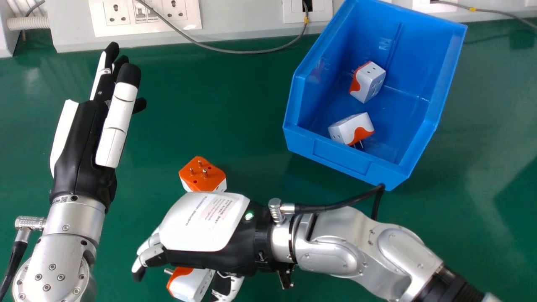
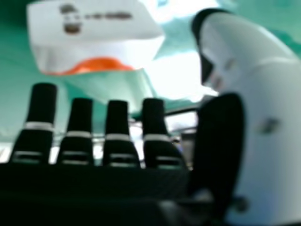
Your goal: Pick all objects and put in blue box
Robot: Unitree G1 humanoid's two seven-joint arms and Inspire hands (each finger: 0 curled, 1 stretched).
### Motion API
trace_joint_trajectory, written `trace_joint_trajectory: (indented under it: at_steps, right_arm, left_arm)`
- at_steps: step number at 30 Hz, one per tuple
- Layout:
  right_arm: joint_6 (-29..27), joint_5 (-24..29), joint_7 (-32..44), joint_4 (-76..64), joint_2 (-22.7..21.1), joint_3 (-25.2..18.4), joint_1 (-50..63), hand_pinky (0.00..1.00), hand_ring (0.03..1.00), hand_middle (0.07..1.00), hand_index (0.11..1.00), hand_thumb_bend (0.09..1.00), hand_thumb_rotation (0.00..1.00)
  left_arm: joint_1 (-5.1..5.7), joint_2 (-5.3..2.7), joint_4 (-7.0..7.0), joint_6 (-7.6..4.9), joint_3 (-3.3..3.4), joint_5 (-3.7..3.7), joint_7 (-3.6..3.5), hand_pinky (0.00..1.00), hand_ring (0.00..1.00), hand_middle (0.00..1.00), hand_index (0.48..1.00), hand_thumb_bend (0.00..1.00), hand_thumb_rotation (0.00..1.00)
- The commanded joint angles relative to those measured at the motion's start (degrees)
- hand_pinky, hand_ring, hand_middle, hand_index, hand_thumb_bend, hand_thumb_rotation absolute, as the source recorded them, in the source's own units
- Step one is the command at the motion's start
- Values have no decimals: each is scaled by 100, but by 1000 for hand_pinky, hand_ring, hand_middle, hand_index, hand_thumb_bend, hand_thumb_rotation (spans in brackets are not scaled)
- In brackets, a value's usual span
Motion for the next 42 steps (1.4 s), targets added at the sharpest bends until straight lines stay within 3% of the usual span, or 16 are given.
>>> trace_joint_trajectory:
  at_steps: [1, 11, 27, 35, 42]
  right_arm:
    - [-60, 64, 61, -150, -5, -43, -205, 615, 798, 820, 740, 528, 0]
    - [-196, -174, 25, 130, 17, 75, -599, 615, 792, 815, 733, 562, 0]
    - [-35, -468, 133, 321, 148, 283, -682, 623, 790, 812, 732, 526, 0]
    - [129, -545, 108, 484, 216, 389, -654, 632, 792, 811, 713, 597, 0]
    - [204, -534, 64, 575, 257, 408, -667, 634, 793, 813, 709, 582, 0]
  left_arm:
    - [-85, 58, -174, -14, -5, 30, 26, 872, 977, 990, 1000, 710, 1000]
    - [-81, 66, -211, 18, -5, 25, 15, 872, 975, 988, 1000, 713, 1000]
    - [-34, 26, -467, 181, -75, 124, 58, 864, 970, 986, 1000, 707, 1000]
    - [-58, -1, -446, 207, -94, 150, 86, 857, 967, 983, 1000, 708, 1000]
    - [-56, -31, -445, 198, -111, 153, 99, 856, 966, 982, 1000, 705, 1000]
